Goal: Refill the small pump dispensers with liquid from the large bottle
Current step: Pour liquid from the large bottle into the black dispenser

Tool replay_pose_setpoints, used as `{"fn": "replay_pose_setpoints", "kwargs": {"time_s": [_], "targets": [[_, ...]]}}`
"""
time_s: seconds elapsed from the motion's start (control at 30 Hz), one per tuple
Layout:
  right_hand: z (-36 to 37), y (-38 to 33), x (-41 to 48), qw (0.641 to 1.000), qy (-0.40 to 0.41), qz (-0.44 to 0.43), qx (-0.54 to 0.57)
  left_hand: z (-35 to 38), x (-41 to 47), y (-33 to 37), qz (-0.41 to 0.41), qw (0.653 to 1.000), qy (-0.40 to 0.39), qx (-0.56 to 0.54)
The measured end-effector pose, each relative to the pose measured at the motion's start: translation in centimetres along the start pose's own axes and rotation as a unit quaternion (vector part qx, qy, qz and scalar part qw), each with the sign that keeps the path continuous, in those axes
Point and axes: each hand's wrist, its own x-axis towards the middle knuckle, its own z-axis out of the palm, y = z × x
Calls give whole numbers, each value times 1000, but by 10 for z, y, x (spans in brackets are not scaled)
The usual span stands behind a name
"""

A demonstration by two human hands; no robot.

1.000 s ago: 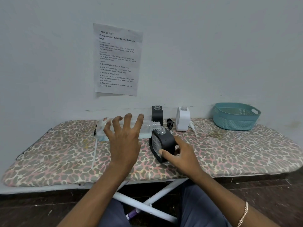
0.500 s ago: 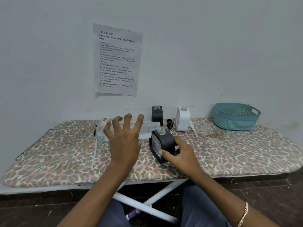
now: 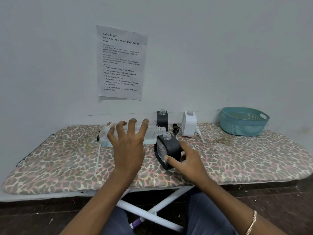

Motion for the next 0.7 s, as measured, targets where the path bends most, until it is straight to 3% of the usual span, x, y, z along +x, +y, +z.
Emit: {"fn": "replay_pose_setpoints", "kwargs": {"time_s": [0.7], "targets": [[-1,-1,-1,1000,-1,1,-15,-1,0,0,-2,1000,-4,-7]]}}
